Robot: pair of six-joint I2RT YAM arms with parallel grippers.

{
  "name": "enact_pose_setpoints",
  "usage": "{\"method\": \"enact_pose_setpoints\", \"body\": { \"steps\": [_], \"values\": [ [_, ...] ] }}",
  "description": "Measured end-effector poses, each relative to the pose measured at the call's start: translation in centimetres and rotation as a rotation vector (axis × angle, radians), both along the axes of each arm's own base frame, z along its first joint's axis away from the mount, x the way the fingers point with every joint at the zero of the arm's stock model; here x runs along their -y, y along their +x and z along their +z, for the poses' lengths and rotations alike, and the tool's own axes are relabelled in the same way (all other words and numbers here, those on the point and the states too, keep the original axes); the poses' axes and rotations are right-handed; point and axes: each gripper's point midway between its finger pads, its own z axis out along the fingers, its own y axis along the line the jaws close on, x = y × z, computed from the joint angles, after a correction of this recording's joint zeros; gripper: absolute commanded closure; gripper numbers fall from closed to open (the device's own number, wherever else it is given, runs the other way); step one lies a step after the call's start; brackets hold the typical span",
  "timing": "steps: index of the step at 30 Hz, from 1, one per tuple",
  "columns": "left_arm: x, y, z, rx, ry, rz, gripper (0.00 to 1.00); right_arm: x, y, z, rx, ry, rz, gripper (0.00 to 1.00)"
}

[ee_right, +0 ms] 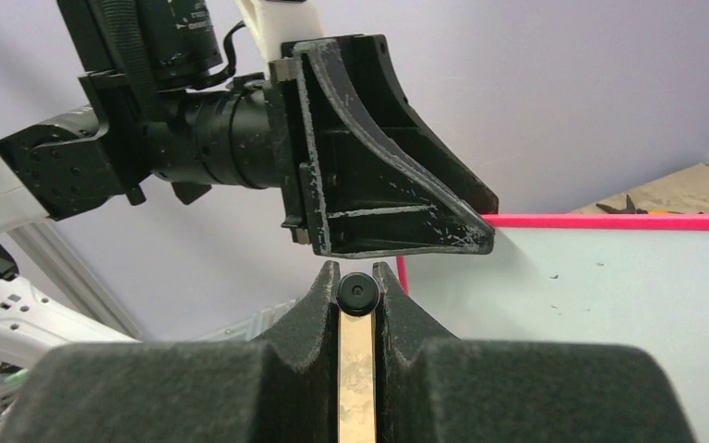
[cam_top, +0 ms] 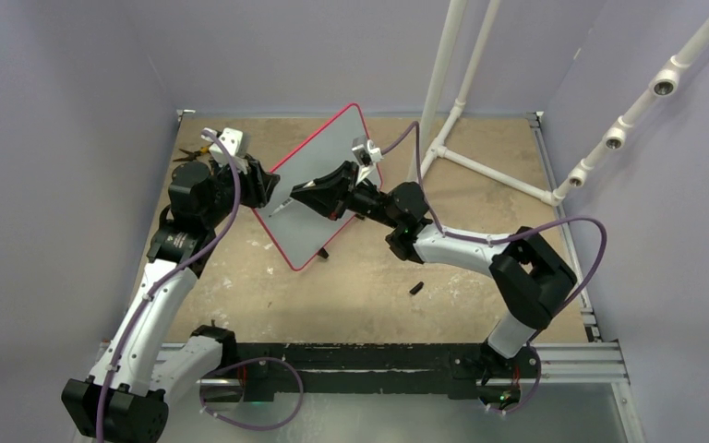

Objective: Write a sentence on the whiteboard

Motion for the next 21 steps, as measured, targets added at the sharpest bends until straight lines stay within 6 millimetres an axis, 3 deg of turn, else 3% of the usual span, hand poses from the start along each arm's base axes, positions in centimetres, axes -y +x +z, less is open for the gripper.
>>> {"method": "enact_pose_setpoints", "body": {
  "steps": [10,21],
  "values": [
    [-0.3,0.1,0.0,0.004,0.006,0.009,0.72,-0.5,1.4,-0.9,-0.027,0.043,-0.032,1.00],
    [-0.5,0.3,-0.1,0.014,0.011,0.013,0.77,-1.0,2.3,0.1,-0.017,0.096,-0.046,1.00]
  ]
}}
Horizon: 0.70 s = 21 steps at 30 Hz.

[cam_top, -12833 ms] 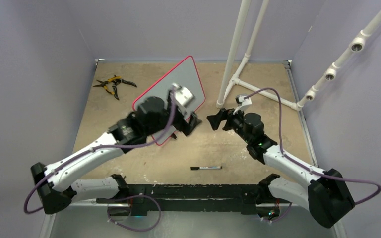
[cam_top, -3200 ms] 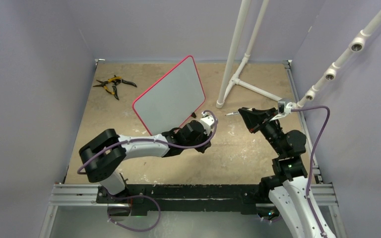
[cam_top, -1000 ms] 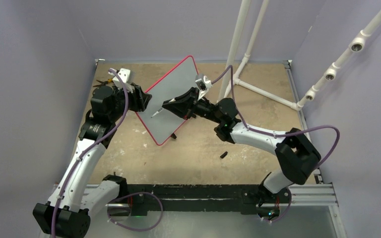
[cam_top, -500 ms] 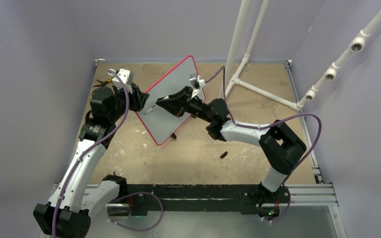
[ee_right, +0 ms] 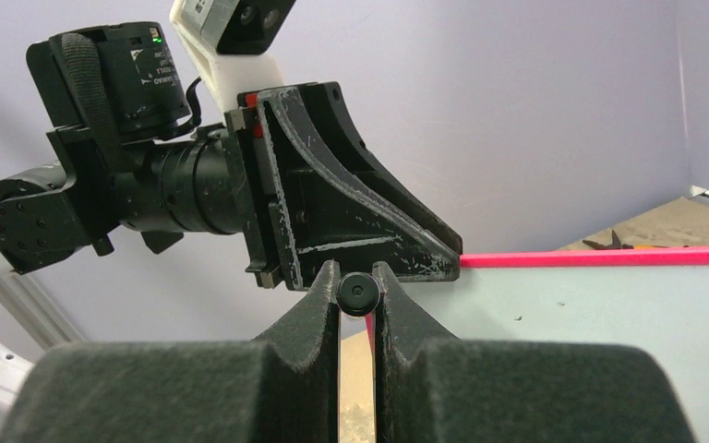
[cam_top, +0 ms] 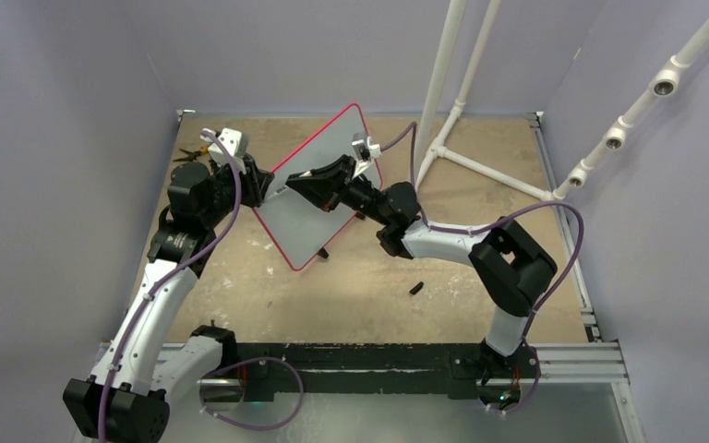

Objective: Write a sentence on the whiteboard

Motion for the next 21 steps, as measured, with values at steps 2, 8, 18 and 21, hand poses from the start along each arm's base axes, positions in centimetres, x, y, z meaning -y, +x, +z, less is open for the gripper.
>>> {"method": "enact_pose_setpoints", "body": {
  "steps": [2,8,18,21],
  "values": [
    [0.0,0.0,0.0,0.000,0.000,0.001,0.78,-0.1,0.2,0.1,0.000,0.005,-0.005,1.00],
    [-0.2,0.1,0.0,0.001,-0.001,0.005,0.80,-0.3,0.8,0.0,-0.005,0.012,-0.020,1.00],
    [-0.2,0.1,0.0,0.000,-0.001,0.004,0.81,-1.1,1.9,-1.2,-0.027,-0.002,-0.033,1.00],
    [-0.3,0.1,0.0,0.000,-0.002,0.003,0.82,-1.2,2.2,-1.6,-0.038,-0.008,-0.043,1.00]
  ]
}}
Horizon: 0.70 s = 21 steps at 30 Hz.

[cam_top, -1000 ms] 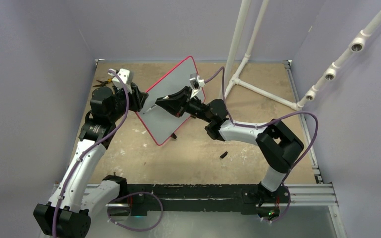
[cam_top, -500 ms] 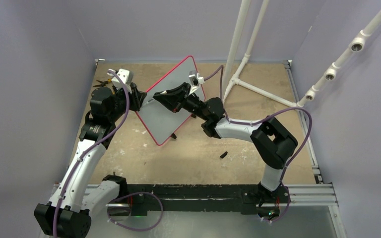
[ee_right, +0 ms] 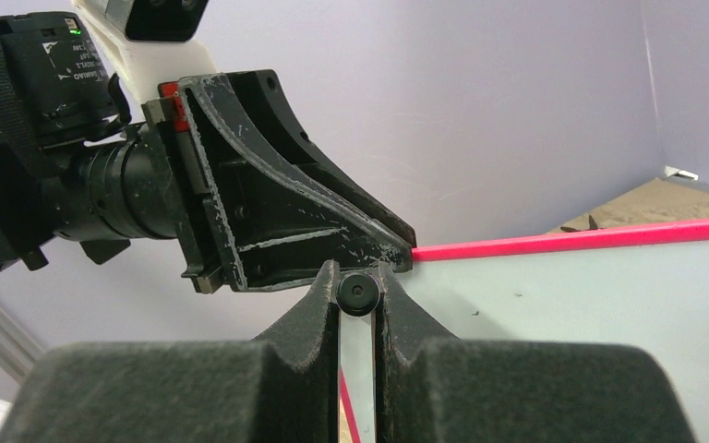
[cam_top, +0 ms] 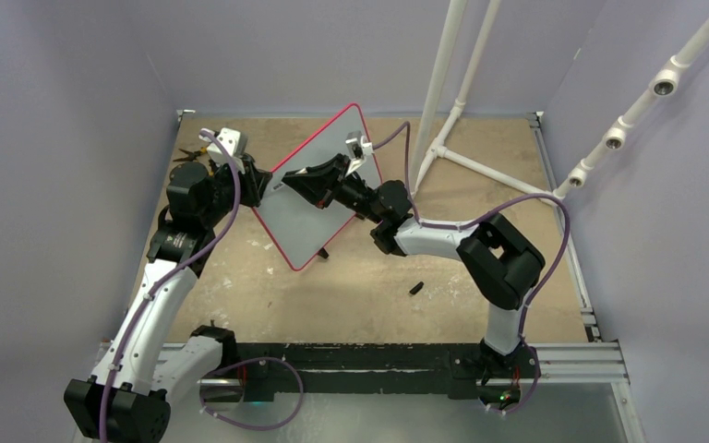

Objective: Write a sentence on the whiteboard

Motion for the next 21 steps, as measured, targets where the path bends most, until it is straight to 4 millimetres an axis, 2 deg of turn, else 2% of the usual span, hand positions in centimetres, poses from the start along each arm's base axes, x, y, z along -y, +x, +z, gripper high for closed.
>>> {"method": "enact_pose_setpoints", "body": {
  "steps": [9,21],
  "values": [
    [0.0,0.0,0.0,0.002,-0.003,-0.004,0.82,0.1,0.3,-0.2,-0.007,-0.004,-0.015,1.00],
    [-0.2,0.2,0.0,0.001,-0.003,0.001,0.82,0.2,0.3,-2.0,-0.038,-0.035,-0.025,1.00]
  ]
}}
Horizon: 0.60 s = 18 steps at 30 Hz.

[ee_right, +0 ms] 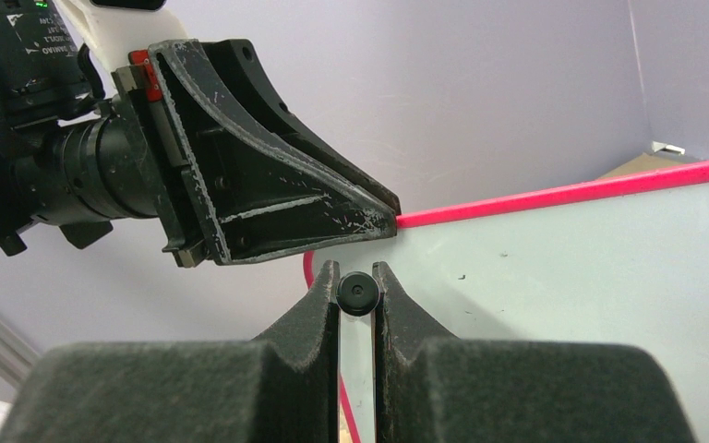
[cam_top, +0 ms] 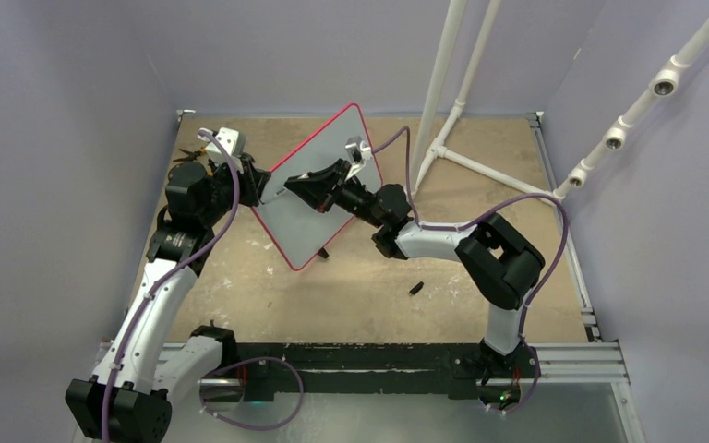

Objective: Write a sentence on the whiteboard

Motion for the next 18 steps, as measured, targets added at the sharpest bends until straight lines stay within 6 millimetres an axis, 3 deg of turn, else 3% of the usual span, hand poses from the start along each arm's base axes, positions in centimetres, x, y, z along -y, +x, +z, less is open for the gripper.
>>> {"method": "enact_pose_setpoints", "body": {
  "steps": [7,18],
  "values": [
    [-0.1,0.1,0.0,-0.001,-0.001,0.002,0.82,0.1,-0.1,-1.2,-0.021,-0.023,0.000,1.00],
    [0.1,0.0,0.1,0.003,-0.005,-0.011,0.83,0.3,-0.5,0.1,-0.015,0.011,0.015,1.00]
  ]
}}
